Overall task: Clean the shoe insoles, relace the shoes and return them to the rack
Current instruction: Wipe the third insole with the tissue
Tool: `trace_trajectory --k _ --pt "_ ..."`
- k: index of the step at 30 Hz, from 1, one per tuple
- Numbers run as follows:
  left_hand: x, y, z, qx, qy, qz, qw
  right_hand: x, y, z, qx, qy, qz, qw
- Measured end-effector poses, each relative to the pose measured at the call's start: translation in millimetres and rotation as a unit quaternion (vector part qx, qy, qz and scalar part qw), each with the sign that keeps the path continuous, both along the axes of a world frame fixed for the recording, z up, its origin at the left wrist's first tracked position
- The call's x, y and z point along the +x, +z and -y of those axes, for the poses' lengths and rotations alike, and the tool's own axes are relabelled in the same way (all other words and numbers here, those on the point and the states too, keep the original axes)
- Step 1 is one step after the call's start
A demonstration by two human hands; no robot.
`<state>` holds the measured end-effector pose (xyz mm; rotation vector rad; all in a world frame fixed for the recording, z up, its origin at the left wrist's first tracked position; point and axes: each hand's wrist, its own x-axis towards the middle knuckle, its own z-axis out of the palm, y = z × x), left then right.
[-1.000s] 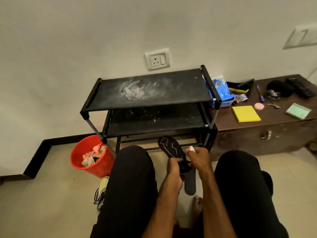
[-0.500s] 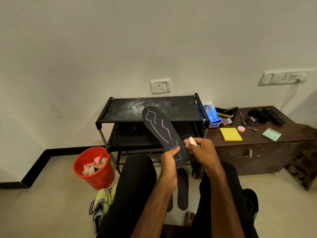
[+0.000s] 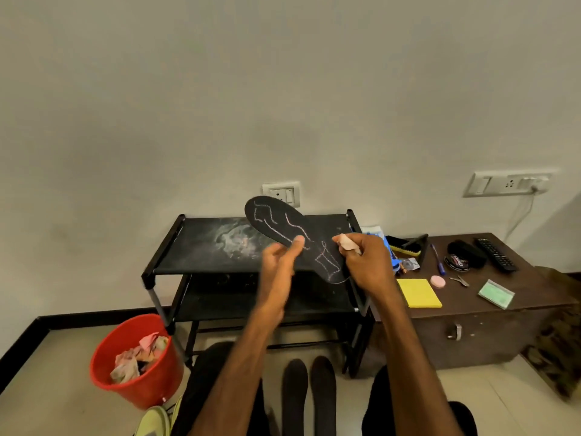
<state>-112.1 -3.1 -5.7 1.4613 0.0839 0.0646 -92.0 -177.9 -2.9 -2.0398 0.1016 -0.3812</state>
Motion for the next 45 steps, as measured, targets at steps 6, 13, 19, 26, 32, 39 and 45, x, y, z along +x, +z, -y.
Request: trace_trajectory --k 6,13,19,26,32,39,45 --pt "100.8 -44.4 -60.7 0.145 0.124 0.034 0.981 90.8 -35.0 22.7 -0.081 -0.018 -0.043 0.996" --pt "178.8 -70.1 -77.3 0.113 0.118 0.029 0.986 152.9 -58.1 18.6 -0.082 0.033 -0.038 0.995" --pt "181.8 -83.6 -88.0 0.096 -0.018 -0.001 0.995 179.9 -77.1 25.7 -0.105 0.091 -0.047 0.989" --pt "186.0 -93.5 -96.1 0.014 0.064 0.019 0.998 184.0 -69.4 18.4 -0.151 0.136 -0.073 0.976" --pt "174.7 -98.4 -102.0 0.168 -0.068 -0.019 0.983 189.3 -65.0 25.7 -0.202 0.116 -0.103 0.967" --pt "177.3 -102.1 -101.4 0.336 -0.046 -0.039 0.94 181.5 -67.6 -9.7 -0.223 0.056 0.005 0.973" --pt "151.5 -86.3 -84.6 0.52 0.003 -0.008 0.854 174.5 -63.1 -40.3 -0.21 0.097 0.02 0.973"
